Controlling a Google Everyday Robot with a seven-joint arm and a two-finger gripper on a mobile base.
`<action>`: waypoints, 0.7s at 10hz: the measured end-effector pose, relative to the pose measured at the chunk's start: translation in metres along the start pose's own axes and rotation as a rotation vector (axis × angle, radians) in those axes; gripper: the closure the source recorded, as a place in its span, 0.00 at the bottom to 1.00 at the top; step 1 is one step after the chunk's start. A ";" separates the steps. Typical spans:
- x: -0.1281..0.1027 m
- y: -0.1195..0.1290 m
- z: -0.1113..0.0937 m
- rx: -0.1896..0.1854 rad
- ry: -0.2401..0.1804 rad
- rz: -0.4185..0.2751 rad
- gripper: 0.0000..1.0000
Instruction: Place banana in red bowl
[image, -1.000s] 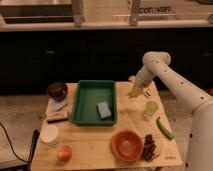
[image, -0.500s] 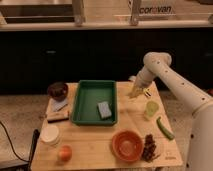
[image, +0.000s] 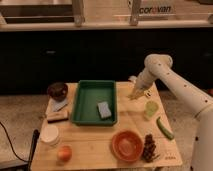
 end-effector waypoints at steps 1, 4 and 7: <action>-0.007 0.001 0.001 -0.004 0.000 -0.013 0.96; -0.010 0.011 -0.004 -0.015 -0.007 -0.058 0.96; -0.024 0.031 -0.010 -0.038 -0.036 -0.151 0.96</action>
